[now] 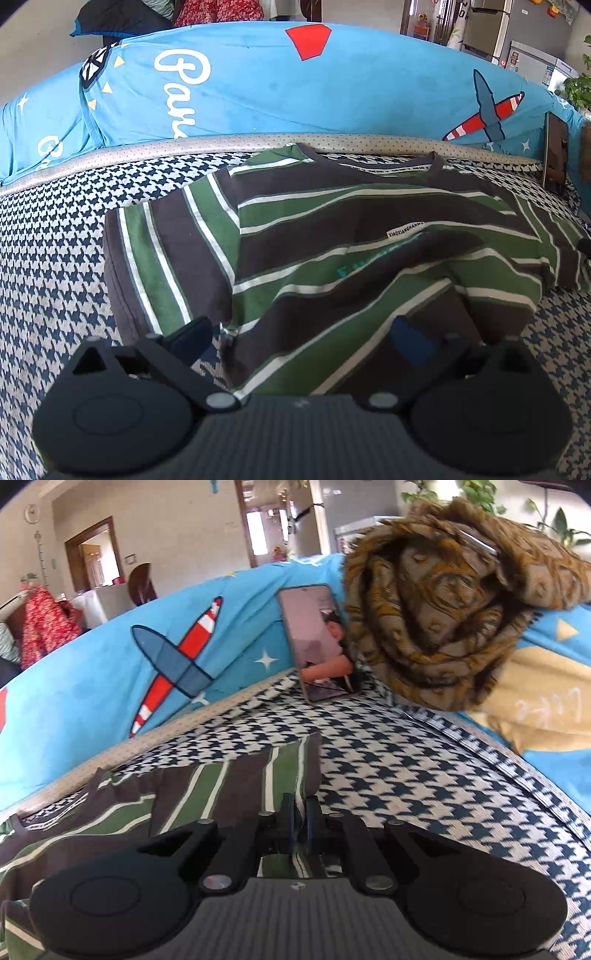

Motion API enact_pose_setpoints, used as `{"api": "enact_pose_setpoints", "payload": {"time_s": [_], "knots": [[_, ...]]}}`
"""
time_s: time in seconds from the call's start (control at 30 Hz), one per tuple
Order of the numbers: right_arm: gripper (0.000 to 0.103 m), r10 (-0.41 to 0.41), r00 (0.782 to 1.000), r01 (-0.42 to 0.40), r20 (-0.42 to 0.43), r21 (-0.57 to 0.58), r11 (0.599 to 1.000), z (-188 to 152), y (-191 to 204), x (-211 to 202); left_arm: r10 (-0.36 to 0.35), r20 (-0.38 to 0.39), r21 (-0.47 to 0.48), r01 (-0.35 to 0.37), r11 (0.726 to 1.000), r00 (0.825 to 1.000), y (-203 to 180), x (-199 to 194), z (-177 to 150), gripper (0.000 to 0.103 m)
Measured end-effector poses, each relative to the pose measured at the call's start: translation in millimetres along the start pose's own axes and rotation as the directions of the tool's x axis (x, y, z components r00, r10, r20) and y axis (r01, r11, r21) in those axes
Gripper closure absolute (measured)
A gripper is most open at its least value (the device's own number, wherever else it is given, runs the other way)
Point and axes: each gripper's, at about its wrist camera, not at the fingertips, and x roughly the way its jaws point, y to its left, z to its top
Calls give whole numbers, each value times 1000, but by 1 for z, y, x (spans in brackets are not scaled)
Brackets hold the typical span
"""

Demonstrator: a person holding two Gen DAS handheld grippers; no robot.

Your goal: Fold clothes

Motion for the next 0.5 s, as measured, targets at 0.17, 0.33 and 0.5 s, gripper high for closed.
{"api": "enact_pose_setpoints", "payload": {"time_s": [0.17, 0.33, 0.5], "knots": [[82, -49, 998, 51, -32, 62, 997, -2, -20, -11, 7, 32, 3, -7, 1000, 999, 5, -5, 1, 0], [82, 50, 999, -48, -22, 55, 997, -10, -25, -46, 52, 80, -13, -51, 999, 995, 16, -18, -2, 0], [81, 186, 980, -184, -69, 37, 982, -30, -17, -71, 23, 88, -59, -18, 998, 996, 26, -35, -20, 0]]}}
